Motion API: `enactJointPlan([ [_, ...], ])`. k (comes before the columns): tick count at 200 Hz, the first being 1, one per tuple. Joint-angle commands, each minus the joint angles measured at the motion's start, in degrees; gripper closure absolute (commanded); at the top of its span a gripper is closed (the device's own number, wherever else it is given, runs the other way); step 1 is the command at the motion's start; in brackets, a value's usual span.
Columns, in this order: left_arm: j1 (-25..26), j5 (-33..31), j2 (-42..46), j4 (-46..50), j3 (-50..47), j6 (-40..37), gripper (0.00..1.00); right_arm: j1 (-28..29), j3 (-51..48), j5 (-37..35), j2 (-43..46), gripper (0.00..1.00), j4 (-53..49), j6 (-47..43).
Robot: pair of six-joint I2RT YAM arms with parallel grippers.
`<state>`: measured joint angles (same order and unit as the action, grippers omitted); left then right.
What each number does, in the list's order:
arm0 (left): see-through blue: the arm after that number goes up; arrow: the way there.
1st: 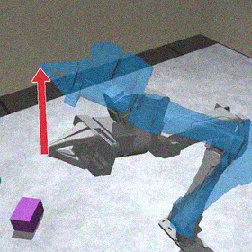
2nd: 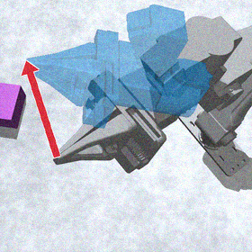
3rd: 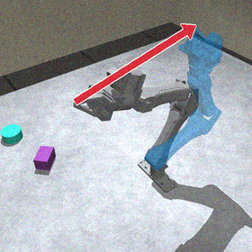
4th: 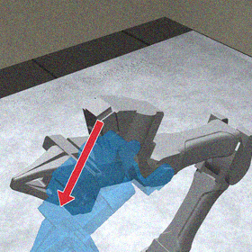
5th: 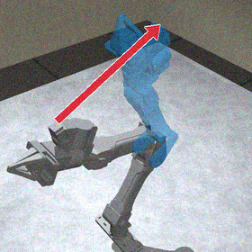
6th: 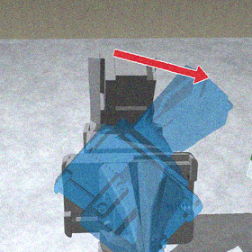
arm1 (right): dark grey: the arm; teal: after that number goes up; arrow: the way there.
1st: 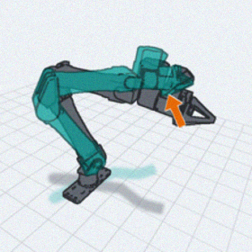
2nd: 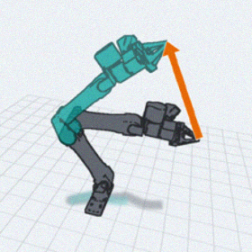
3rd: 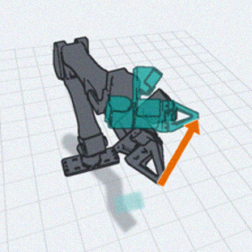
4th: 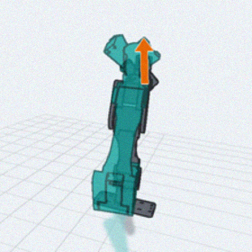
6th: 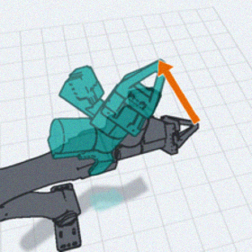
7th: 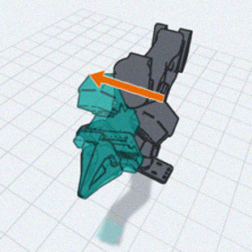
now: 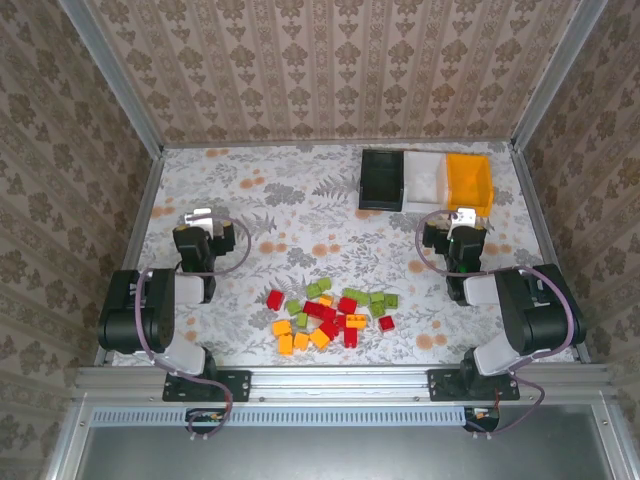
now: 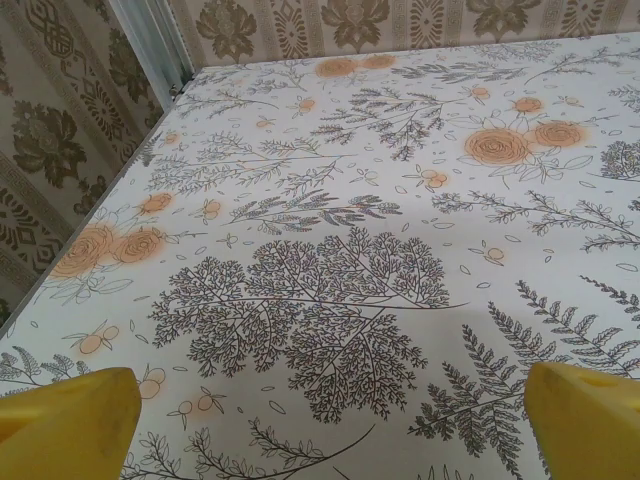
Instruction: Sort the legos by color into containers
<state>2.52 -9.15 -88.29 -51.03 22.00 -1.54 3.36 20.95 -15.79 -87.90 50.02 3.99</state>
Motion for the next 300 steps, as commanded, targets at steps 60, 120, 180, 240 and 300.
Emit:
enactJointPlan([
  [60, -0.35, 0.71, -0.10, -0.61, 0.17, -0.46, 0.00, -0.19, 1.24, 0.98, 0.05, 0.00, 1.40, -0.56],
  [120, -0.20, 0.62, -0.11, -0.64, 0.24, -0.65, 0.00, -0.18, 1.29, 0.99, 0.03, 0.00, 1.39, -0.56],
  [180, -0.20, 0.63, -0.04, -0.57, 0.24, -0.59, 0.00, -0.19, 1.29, 0.97, 0.07, 0.00, 1.40, -0.56],
  [240, -0.15, 0.70, -0.06, -0.57, 0.21, -0.65, 0.00, -0.28, 1.29, 1.05, 0.05, 0.00, 1.39, -0.56],
  [300, 0.21, -1.78, 1.32, 0.54, 0.45, -0.38, 0.00, -1.55, 1.47, 2.41, 1.74, 0.00, -0.27, 0.49],
])
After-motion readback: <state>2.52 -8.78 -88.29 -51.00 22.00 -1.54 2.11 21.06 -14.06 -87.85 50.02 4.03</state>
